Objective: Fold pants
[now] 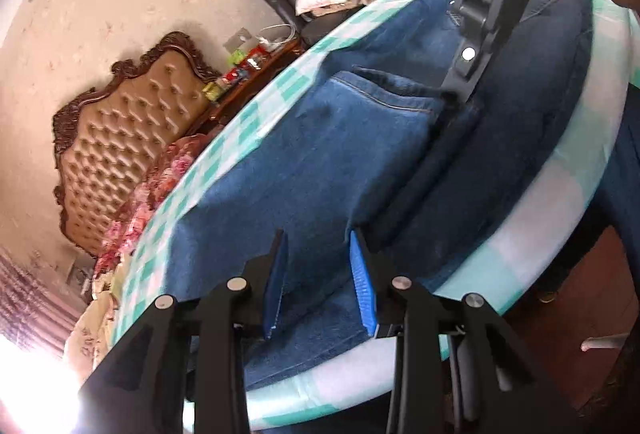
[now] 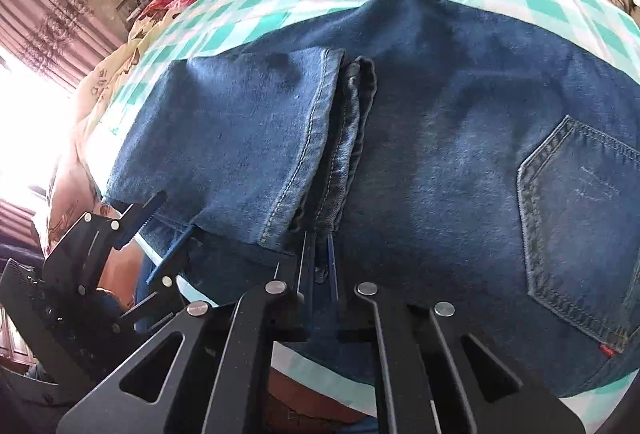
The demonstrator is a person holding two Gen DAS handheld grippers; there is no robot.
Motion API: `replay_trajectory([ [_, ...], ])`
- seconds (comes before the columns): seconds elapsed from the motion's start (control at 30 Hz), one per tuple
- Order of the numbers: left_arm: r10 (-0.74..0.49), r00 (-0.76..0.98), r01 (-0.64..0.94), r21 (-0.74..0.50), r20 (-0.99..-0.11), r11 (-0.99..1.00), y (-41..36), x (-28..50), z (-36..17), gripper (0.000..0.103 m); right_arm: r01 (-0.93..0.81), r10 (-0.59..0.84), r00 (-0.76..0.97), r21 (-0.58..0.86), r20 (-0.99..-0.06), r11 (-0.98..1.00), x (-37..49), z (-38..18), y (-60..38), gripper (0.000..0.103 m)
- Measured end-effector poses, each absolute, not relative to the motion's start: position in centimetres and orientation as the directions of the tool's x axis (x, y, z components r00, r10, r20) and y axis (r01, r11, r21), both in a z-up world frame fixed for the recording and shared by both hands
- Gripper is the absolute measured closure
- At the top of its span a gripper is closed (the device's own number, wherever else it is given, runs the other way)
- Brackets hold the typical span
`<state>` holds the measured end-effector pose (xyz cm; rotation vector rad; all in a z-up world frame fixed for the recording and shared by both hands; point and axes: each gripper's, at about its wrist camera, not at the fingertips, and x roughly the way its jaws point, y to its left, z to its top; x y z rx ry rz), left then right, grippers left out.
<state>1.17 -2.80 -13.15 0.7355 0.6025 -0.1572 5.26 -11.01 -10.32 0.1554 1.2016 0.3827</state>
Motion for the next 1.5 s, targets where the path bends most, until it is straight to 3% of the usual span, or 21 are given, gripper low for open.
replay_trajectory([
  [0.17, 0.153, 0.857, 0.199, 0.59, -0.491, 0.782, 1.4, -1.6, -11.4, 0.067, -0.216, 0.346, 0.301, 0.29, -0.889, 0.932, 5.3, -10.0, -11.1, 0.098],
  [0.2, 0.185, 0.86, 0.161, 0.596, -0.476, 0.787, 2.5, -2.1, -11.4, 0.059, -0.213, 0.339, 0.299, 0.284, -0.892, 0.935, 5.4, -10.0, -11.0, 0.098],
  [0.23, 0.213, 0.859, 0.129, 0.6, -0.465, 0.79, 3.5, -2.4, -11.4, 0.041, -0.202, 0.312, 0.305, 0.259, -0.9, 0.945, 5.4, -9.7, -11.1, 0.098],
  [0.27, 0.25, 0.854, 0.089, 0.6, -0.457, 0.795, 5.1, -2.9, -11.4, 0.036, -0.192, 0.271, 0.326, 0.218, -0.906, 0.957, 5.1, -9.1, -11.2, 0.098],
  [0.3, 0.272, 0.842, 0.073, 0.598, -0.466, 0.799, 6.2, -2.9, -11.4, 0.037, -0.202, 0.264, 0.35, 0.203, -0.899, 0.958, 4.8, -8.1, -11.2, 0.087],
  [0.5, 0.283, 0.817, 0.101, 0.608, -0.502, 0.788, 9.2, -2.1, -12.4, 0.037, -0.227, 0.308, 0.474, 0.224, -0.825, 0.948, 6.3, -5.0, -9.4, 0.067],
  [0.63, 0.269, 0.825, 0.13, 0.63, -0.497, 0.766, 9.2, -1.1, -12.9, 0.036, -0.253, 0.292, 0.485, 0.187, -0.824, 0.949, 9.5, -6.7, -5.3, 0.067],
  [0.77, 0.334, 0.82, 0.091, 0.683, -0.464, 0.724, 11.7, 0.7, -14.3, 0.035, -0.239, 0.227, 0.45, 0.129, -0.864, 0.963, 11.9, -9.3, -3.5, 0.068],
  [0.8, 0.348, 0.82, 0.074, 0.687, -0.454, 0.723, 12.9, 0.8, -14.3, 0.028, -0.238, 0.221, 0.446, 0.123, -0.867, 0.964, 11.9, -9.6, -3.4, 0.068],
  [0.93, 0.319, 0.791, 0.021, 0.545, -0.521, 0.838, 15.7, 1.1, -13.0, 0.023, -0.251, 0.215, 0.443, 0.109, -0.871, 0.962, 11.8, -10.8, -3.2, 0.07],
  [1.17, 0.395, 0.873, 0.036, 0.844, -0.287, 0.534, 9.7, 0.2, -14.8, 0.023, -0.234, 0.211, 0.461, 0.111, -0.862, 0.966, 11.6, -10.5, -3.3, 0.069],
  [1.23, 0.475, 0.838, -0.025, 0.851, -0.268, 0.525, 11.0, 1.2, -14.6, 0.022, -0.225, 0.199, 0.484, 0.099, -0.852, 0.969, 11.4, -10.4, -3.6, 0.063],
  [1.3, 0.495, 0.783, -0.059, 0.746, -0.378, 0.663, 14.1, 1.7, -13.5, 0.02, -0.222, 0.186, 0.505, 0.081, -0.843, 0.972, 11.1, -10.7, -4.0, 0.046],
  [1.4, 0.445, 0.725, -0.119, 0.541, -0.526, 0.832, 16.7, 2.2, -12.4, 0.02, -0.199, 0.185, 0.493, 0.097, -0.85, 0.975, 11.1, -11.4, -4.6, 0.042],
  [1.5, 0.497, 0.793, -0.087, 0.742, -0.351, 0.664, 13.6, 1.1, -12.9, 0.02, -0.193, 0.2, 0.504, 0.117, -0.84, 0.974, 11.0, -10.9, -4.9, 0.042],
])
